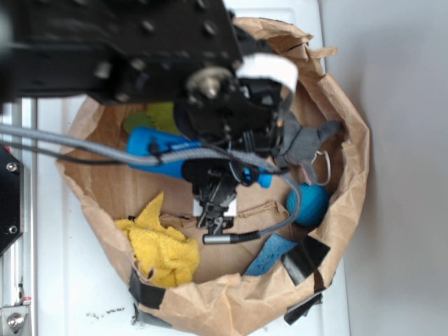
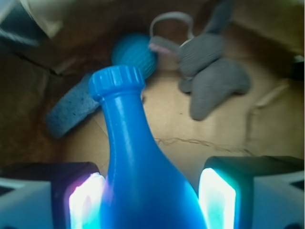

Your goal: Grab the blue bottle.

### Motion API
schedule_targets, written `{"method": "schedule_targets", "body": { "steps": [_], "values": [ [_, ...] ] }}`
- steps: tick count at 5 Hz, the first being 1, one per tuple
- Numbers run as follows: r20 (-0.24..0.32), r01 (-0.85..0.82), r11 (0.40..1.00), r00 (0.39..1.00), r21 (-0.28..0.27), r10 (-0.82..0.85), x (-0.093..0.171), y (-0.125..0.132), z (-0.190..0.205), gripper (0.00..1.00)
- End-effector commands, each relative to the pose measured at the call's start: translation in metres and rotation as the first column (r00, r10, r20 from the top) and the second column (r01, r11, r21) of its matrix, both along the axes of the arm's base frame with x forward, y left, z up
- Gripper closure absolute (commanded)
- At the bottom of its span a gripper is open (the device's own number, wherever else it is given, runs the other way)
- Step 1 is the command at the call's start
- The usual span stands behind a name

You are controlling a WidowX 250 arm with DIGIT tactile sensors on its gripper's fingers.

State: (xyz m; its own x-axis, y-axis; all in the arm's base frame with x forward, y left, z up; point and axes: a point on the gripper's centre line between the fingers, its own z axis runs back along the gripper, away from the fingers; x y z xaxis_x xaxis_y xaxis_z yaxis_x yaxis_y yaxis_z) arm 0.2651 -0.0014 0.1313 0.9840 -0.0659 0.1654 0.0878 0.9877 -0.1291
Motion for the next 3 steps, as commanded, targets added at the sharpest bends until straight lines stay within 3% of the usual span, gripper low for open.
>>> {"method": "schedule_targets", "body": {
  "steps": [1,2,3],
  "values": [
    [-0.012,-0.146,0.984,0.989,0.104,0.148,0.0014,0.0188,0.0586,1.00],
    [-0.008,-0.164,0.981,0.986,0.104,0.166,0.0009,0.0210,0.0625,1.00],
    [0.027,-0.180,0.973,0.984,0.143,0.178,-0.0005,0.0174,0.0602,1.00]
  ]
}}
